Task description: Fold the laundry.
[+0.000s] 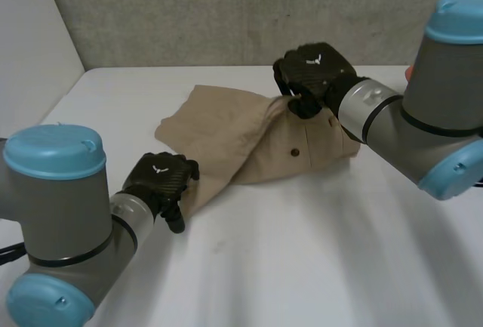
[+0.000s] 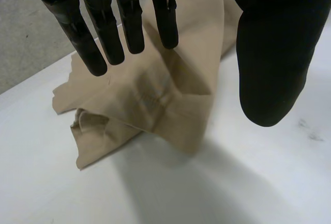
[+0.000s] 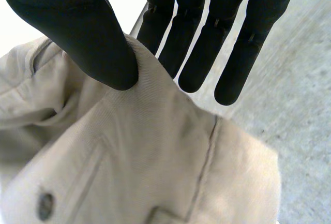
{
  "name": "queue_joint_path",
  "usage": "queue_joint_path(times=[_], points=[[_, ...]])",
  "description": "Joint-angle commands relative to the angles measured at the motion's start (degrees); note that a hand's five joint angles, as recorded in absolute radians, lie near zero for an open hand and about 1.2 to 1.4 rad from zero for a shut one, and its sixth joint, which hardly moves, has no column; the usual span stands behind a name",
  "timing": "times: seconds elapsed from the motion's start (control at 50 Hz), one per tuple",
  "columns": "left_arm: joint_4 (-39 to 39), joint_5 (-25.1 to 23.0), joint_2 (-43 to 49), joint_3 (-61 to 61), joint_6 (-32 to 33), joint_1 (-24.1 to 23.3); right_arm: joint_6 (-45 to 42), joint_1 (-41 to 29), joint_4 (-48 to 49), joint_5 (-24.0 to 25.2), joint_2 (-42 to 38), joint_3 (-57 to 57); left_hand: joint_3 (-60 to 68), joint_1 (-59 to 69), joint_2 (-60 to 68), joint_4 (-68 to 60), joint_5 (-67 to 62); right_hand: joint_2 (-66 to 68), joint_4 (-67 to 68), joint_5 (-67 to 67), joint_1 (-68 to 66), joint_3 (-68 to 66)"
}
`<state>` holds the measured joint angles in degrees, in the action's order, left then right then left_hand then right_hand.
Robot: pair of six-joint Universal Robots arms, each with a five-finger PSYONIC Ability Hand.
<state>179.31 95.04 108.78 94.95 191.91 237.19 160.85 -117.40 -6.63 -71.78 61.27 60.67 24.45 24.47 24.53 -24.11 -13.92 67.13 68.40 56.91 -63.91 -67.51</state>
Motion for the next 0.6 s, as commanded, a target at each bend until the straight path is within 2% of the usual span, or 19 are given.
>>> queue_joint_path(times=[0.02, 0.16, 0.26, 0.4, 0.6], points=[[2.19, 0.23, 3.1, -2.05, -1.98, -0.42, 11.15, -5.03, 0.48, -4.33, 6.76, 4.19, -5.99, -6.01, -6.07, 5.65, 5.46, 12.87, 11.6, 13.09, -16.09, -12.49], [1.13, 0.67, 5.21, -5.21, -5.49, -1.74, 13.97, -9.34, 0.66, -7.75, 7.9, 4.45, -8.01, -8.03, -8.09, 7.67, 7.48, 12.87, 11.6, 13.09, -16.09, -12.49], [0.69, 3.83, 6.79, -7.94, -10.94, -1.47, 15.28, -10.92, 0.66, -10.74, 8.87, 4.98, -7.34, -7.36, -7.42, 7.0, 6.81, 12.87, 11.6, 13.09, -16.09, -12.49], [0.34, 7.34, 11.01, -12.68, -16.39, -2.08, 19.32, -12.42, 0.92, -11.62, 10.1, 5.86, -5.82, -5.85, -5.91, 5.49, 5.3, 12.87, 11.6, 13.09, -16.09, -12.49], [2.89, 15.87, 15.76, -17.87, -15.17, -2.79, 25.13, -12.77, 0.75, -11.27, 13.26, 6.12, -3.3, -3.32, -3.38, 2.96, 2.77, 12.87, 11.6, 13.09, -16.09, -12.49]])
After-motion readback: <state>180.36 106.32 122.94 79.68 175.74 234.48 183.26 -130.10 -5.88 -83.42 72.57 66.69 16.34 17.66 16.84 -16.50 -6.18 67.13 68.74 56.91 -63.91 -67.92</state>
